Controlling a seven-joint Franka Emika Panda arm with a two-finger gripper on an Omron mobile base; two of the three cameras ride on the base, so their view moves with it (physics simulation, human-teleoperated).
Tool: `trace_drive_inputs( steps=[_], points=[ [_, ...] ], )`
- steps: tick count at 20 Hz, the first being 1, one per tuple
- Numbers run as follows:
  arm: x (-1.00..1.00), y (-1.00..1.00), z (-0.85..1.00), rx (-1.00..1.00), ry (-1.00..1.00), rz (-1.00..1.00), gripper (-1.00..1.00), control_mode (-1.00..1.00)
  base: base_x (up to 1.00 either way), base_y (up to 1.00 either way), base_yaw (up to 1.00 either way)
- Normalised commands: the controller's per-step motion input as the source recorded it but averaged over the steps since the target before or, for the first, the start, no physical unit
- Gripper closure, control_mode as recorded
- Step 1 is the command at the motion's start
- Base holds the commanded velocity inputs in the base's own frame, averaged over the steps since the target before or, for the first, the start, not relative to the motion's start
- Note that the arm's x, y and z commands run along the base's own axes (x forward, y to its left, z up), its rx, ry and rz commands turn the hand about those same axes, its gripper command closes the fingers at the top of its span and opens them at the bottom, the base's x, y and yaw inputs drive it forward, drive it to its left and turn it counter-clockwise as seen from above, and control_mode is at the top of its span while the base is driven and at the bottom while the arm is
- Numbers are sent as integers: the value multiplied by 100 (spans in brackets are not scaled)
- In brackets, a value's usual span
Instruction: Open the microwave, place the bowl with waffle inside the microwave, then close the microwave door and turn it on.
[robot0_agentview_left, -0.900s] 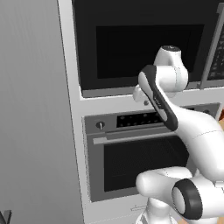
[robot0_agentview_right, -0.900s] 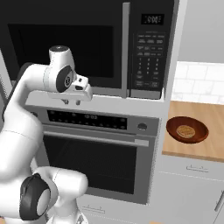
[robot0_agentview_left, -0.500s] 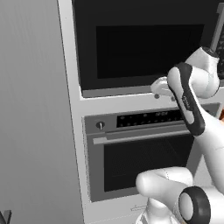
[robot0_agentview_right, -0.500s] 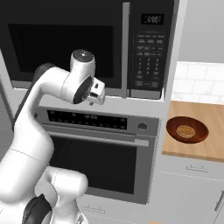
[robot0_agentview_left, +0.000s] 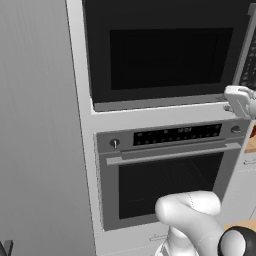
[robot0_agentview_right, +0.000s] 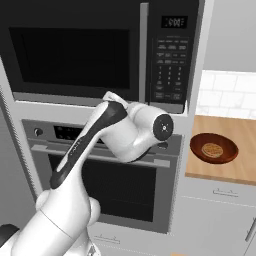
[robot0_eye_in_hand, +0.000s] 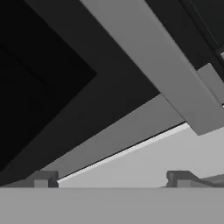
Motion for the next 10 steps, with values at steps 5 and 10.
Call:
trace_drive_inputs(
  steps=[5, 10],
  points=[
    [-1, 0, 0, 0, 0, 0, -100, -100, 0, 0, 0],
    [0, -32, 23, -5, -2, -8, -100, -100, 0, 0, 0]
  ],
)
